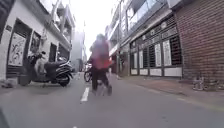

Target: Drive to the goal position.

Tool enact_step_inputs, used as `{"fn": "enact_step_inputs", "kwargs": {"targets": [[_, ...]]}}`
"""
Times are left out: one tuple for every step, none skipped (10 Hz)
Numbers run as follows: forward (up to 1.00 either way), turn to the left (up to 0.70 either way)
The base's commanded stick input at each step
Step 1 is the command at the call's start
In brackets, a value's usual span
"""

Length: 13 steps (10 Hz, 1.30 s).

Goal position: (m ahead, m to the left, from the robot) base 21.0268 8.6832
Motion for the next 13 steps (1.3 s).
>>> {"fn": "enact_step_inputs", "kwargs": {"targets": [[1.00,0.00],[1.00,0.00],[1.00,0.00],[1.00,0.00],[1.00,0.00],[1.00,0.00],[1.00,0.00],[1.00,0.00],[1.00,0.00],[1.00,0.00],[1.00,0.00],[1.00,0.00],[1.00,0.00]]}}
